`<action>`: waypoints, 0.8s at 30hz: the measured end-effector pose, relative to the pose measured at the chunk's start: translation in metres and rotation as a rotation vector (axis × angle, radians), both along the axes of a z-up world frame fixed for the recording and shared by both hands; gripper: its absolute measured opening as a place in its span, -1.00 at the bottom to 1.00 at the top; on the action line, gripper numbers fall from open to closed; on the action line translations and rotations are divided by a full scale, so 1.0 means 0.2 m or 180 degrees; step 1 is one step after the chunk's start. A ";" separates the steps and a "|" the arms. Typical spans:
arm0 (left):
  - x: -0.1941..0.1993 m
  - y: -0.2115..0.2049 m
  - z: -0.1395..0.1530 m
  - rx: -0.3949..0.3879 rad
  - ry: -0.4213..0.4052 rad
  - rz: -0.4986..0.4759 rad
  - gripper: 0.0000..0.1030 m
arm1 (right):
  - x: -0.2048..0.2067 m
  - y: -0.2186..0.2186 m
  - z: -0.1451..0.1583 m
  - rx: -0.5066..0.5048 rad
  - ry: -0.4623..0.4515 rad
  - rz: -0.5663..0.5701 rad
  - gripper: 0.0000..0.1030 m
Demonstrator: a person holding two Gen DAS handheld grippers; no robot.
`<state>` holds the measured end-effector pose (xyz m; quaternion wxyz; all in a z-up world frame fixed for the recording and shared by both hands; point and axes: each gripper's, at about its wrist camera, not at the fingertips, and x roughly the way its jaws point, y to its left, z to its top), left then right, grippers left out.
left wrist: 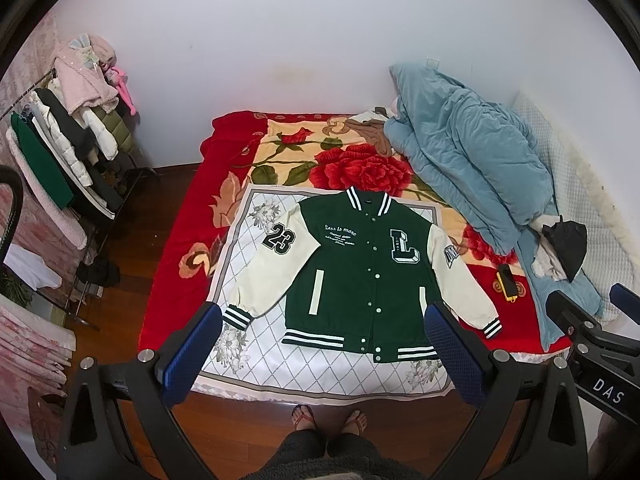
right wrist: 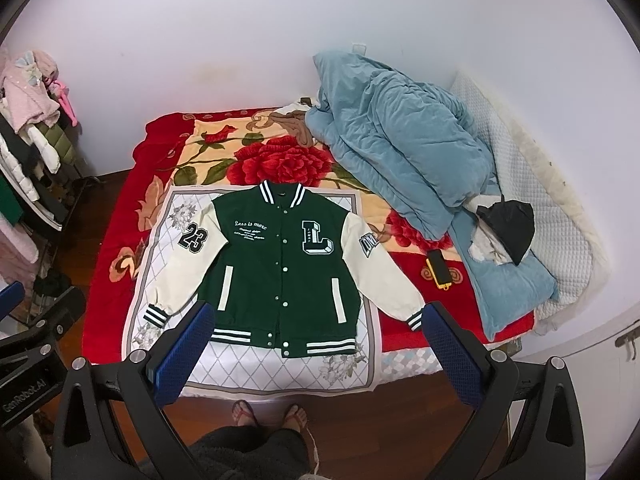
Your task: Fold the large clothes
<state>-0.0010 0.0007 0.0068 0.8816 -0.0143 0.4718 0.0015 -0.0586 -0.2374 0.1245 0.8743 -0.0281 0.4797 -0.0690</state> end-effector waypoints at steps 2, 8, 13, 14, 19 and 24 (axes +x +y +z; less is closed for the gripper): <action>0.00 0.00 0.00 0.0002 0.0000 0.0000 1.00 | 0.00 0.01 0.01 -0.0001 -0.0005 0.0001 1.00; 0.00 0.00 0.00 -0.0001 -0.0007 0.0003 1.00 | 0.00 0.01 0.02 0.0007 -0.0009 0.0005 1.00; -0.01 -0.01 0.01 0.0004 -0.0017 0.0001 1.00 | -0.01 0.02 0.03 0.0002 -0.0019 0.0003 1.00; 0.00 -0.01 0.01 -0.0001 -0.0014 0.0000 1.00 | -0.01 0.02 0.03 0.0001 -0.0022 0.0004 1.00; 0.01 -0.02 0.02 0.0000 -0.0026 0.0010 1.00 | -0.01 0.02 0.03 0.0002 -0.0025 0.0005 1.00; 0.01 -0.03 0.04 0.0003 -0.0030 0.0003 1.00 | -0.02 0.01 0.03 0.0011 -0.0030 0.0004 1.00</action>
